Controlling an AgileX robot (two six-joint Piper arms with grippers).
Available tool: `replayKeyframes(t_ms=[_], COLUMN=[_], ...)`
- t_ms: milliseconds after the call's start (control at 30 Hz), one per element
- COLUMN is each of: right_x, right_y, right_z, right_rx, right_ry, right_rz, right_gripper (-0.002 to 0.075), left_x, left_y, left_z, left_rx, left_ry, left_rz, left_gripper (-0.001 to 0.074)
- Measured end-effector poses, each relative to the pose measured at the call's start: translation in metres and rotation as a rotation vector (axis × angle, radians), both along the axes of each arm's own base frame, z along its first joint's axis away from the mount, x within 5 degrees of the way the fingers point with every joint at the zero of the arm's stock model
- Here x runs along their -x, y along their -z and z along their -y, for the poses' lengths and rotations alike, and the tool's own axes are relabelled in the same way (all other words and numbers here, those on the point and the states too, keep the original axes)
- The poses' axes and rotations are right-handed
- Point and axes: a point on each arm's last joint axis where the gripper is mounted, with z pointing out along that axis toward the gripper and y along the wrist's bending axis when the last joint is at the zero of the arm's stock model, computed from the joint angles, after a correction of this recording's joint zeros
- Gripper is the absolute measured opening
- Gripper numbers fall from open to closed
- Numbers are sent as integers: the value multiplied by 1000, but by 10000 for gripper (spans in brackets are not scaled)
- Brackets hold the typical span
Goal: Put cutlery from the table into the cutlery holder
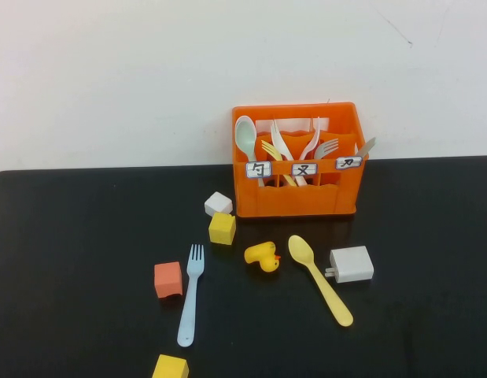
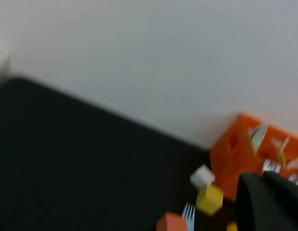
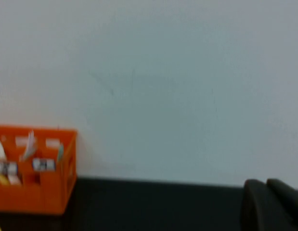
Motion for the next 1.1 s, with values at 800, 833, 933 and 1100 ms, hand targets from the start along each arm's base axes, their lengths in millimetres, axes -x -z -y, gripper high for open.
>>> replayKeyframes(t_ms=[800, 833, 933, 1100], right_x=[-45, -44, -44, -45], right_y=[50, 54, 61, 60], right_z=[-18, -18, -18, -18], right_rx=[191, 188, 175, 172], right_ry=[-310, -310, -308, -302], right_rz=[-705, -711, -719, -702], right_gripper=[-2, -2, -2, -2], left_x=[-166, -171, -185, -200], left_y=[82, 88, 98, 115], left_z=[66, 71, 91, 125], left_rx=[265, 246, 161, -36], left_ry=[558, 569, 608, 598], left_rz=[-658, -680, -731, -816], left_gripper=[-1, -1, -1, -1])
